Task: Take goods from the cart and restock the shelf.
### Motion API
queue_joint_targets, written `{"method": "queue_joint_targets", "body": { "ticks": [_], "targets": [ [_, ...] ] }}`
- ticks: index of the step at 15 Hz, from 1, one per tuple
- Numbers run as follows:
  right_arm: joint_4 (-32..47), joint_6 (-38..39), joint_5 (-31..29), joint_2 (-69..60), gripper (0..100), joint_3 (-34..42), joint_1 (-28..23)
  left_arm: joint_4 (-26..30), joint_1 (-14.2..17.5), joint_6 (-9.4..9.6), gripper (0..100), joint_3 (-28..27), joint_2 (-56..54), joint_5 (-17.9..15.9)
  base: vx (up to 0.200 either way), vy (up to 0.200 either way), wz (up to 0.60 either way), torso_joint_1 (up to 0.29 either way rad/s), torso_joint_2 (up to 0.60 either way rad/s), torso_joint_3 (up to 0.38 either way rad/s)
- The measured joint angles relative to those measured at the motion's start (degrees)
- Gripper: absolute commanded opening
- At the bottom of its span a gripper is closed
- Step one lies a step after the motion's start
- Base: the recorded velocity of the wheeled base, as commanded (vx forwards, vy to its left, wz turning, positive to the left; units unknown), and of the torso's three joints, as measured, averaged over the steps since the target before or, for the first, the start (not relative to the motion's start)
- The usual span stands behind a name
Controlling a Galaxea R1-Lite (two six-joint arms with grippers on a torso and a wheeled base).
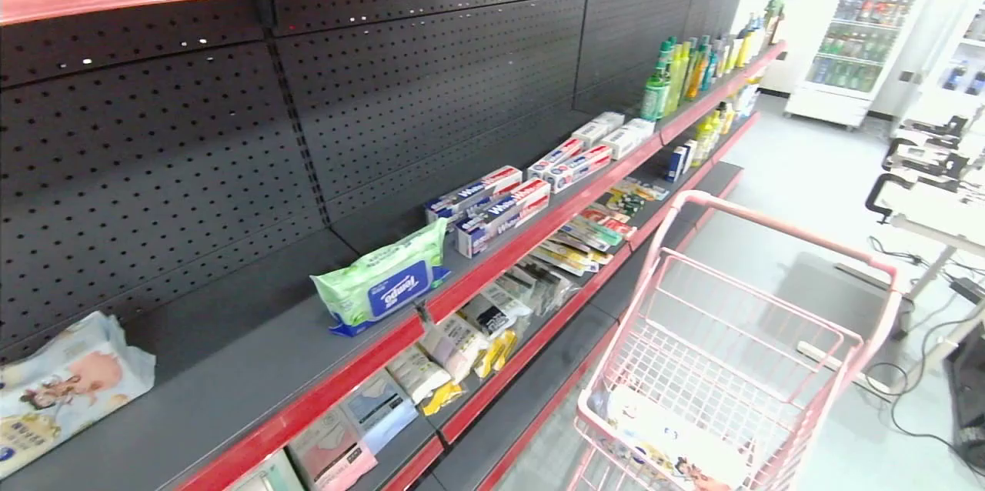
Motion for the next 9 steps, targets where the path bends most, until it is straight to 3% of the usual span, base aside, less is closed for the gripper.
{"method": "queue_joint_targets", "body": {
  "ticks": [1,9],
  "targets": [
    [0.0,0.0,-0.02,0.0,100,0.0,0.0,0.0,0.0,0.0,100,0.0,0.0,-0.02,0.0,0.0,-0.6,0.007,0.01,0.007],
    [0.0,-0.04,0.02,0.0,100,0.0,-0.02,0.0,0.0,0.02,100,0.0,0.02,0.0,0.0,0.0,0.0,0.0,0.0,0.0]
  ]
}}
